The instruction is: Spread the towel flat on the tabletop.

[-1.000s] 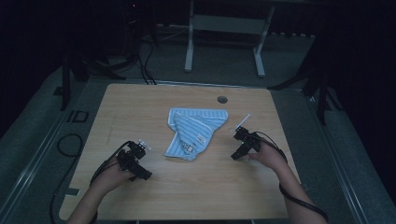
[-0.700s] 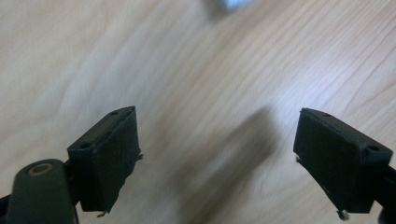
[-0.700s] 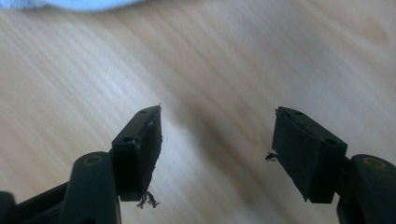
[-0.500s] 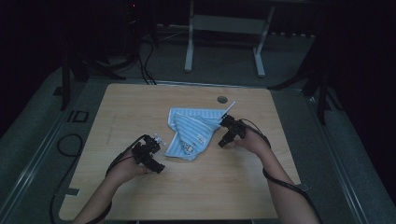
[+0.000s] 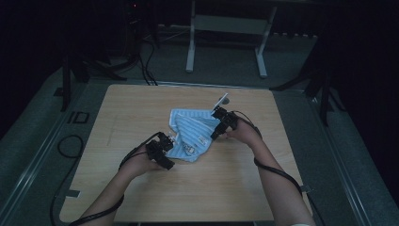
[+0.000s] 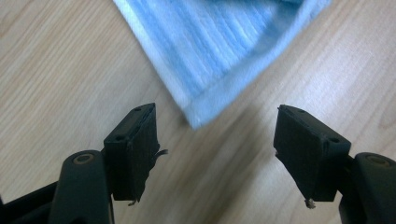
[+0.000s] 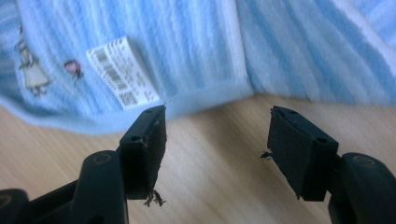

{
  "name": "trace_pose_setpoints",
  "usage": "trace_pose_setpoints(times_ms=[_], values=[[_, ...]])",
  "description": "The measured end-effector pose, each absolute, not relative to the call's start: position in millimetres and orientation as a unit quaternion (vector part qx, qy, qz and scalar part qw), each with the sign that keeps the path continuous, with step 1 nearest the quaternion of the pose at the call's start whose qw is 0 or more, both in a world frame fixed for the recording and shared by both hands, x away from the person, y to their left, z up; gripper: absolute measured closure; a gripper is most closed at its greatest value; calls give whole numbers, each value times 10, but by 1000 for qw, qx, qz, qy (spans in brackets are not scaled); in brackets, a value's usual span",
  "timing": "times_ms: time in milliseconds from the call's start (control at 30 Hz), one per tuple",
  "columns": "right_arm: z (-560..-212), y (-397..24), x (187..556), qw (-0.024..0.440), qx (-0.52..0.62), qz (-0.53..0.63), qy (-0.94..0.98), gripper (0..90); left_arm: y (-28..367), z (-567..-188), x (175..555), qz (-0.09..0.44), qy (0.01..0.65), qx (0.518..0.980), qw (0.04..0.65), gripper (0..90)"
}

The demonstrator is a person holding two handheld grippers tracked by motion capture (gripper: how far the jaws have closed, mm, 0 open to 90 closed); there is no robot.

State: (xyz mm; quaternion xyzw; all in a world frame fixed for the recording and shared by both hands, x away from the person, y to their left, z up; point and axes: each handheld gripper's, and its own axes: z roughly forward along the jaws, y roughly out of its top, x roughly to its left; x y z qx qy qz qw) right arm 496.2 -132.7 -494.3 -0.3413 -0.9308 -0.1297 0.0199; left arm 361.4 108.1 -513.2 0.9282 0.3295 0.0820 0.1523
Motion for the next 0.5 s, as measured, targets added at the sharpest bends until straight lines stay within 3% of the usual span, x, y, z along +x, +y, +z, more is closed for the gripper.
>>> trace_pose_setpoints(times_ms=[133,300,367,500], values=[[-4991,-1272,5020,18,-345,-125,-930,371,1046,-5137,3653,72,320,932,157,418],[-5080,-1231,5070,28,-350,-119,-929,445,1002,-5159,3699,61,314,934,157,537],[-5105,-1215,5067,27,-346,-114,-931,534,997,-5159,3721,60,314,934,159,593],[-5066,-1203,5018,0,-332,-111,-937,827,986,-5157,3727,55,316,932,168,701]])
